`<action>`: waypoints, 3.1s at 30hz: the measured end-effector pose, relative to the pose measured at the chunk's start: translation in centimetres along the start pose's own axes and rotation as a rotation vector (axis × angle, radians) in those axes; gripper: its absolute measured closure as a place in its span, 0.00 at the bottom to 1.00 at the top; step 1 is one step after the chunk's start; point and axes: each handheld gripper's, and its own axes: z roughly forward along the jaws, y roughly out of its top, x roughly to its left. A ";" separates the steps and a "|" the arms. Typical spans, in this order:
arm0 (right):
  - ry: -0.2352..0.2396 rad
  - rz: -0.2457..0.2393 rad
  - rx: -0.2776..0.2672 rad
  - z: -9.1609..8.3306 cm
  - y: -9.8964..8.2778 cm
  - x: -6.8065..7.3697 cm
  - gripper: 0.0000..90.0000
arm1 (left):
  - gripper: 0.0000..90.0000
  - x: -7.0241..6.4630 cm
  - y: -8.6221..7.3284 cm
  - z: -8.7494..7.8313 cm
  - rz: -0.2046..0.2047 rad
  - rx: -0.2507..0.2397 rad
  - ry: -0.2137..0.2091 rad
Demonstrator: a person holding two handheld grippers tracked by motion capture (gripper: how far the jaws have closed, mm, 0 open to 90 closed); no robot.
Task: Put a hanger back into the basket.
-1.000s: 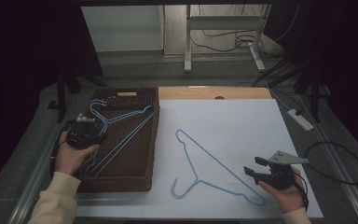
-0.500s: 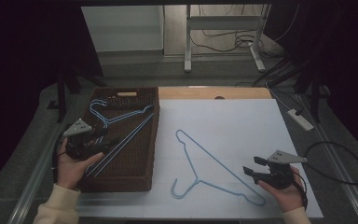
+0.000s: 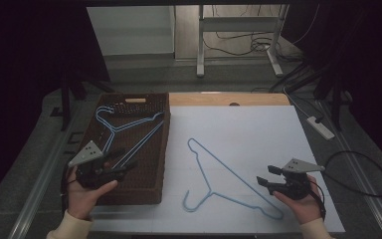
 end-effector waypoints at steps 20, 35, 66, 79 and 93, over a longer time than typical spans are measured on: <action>0.010 -0.008 0.024 0.7 0.4 0.8 0.41 | 0.41 -1.1 -1.7 1.0 0.029 0.008 -0.003; 0.046 -0.019 0.004 0.8 1.2 1.0 0.38 | 0.41 -1.4 -2.0 1.4 0.032 0.040 -0.024; 0.175 -0.148 0.343 14.6 9.9 3.3 1.00 | 0.41 -1.8 -2.0 2.4 0.049 0.074 -0.049; 0.128 -0.181 0.406 18.8 9.8 3.4 1.00 | 0.41 -1.9 -2.0 2.3 0.058 0.072 -0.046; 0.032 -0.093 0.403 17.9 9.7 0.0 1.00 | 0.41 -2.0 -2.1 2.5 0.057 0.083 -0.044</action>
